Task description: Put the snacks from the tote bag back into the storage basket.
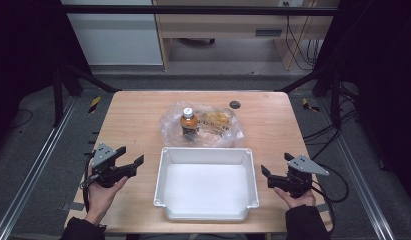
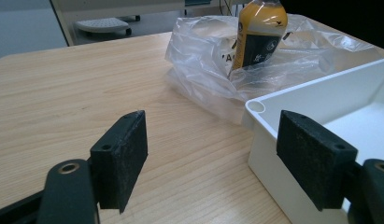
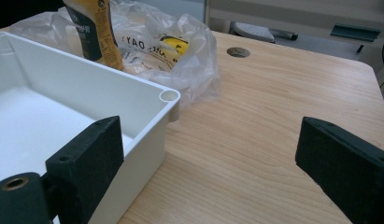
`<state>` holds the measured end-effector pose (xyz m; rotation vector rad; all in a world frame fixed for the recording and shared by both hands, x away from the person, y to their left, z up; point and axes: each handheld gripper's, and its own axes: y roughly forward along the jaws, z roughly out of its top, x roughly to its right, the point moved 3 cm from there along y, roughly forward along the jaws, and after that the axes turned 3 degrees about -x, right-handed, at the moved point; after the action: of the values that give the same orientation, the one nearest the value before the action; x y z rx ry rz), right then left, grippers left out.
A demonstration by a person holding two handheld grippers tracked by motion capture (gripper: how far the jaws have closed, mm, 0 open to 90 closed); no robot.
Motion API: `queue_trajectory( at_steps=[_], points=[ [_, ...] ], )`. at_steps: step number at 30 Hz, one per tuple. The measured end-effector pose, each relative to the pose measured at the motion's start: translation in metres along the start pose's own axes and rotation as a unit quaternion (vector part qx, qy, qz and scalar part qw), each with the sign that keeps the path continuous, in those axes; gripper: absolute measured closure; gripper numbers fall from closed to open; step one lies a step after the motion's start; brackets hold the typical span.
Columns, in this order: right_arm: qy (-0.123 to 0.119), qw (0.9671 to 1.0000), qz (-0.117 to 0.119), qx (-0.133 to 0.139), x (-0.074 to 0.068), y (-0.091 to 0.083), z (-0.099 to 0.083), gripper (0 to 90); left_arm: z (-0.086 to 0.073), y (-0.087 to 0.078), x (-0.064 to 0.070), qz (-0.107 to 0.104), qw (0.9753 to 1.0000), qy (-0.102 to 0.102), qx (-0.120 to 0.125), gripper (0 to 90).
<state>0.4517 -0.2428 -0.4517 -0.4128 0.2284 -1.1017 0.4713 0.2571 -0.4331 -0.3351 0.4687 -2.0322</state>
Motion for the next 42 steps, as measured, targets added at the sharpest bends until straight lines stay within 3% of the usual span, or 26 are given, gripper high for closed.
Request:
queue_trajectory(
  at_steps=[12, 17, 42],
  points=[
    [0.005, 1.0000, -0.001, -0.006, 0.001, 0.000, -0.002, 7.3, 0.000, 0.002, 0.003, -0.008, 0.9999, 0.007, -0.004, 25.2],
    [0.007, 1.0000, -0.002, -0.005, 0.001, 0.000, -0.002, 7.2, 0.006, 0.002, 0.004, -0.012, 0.9999, 0.003, 0.001, 25.8],
    [0.006, 1.0000, -0.004, -0.004, 0.001, -0.002, -0.001, 6.6, 0.033, 0.020, 0.018, -0.020, 0.9995, 0.023, 0.013, 25.9]
  ],
)
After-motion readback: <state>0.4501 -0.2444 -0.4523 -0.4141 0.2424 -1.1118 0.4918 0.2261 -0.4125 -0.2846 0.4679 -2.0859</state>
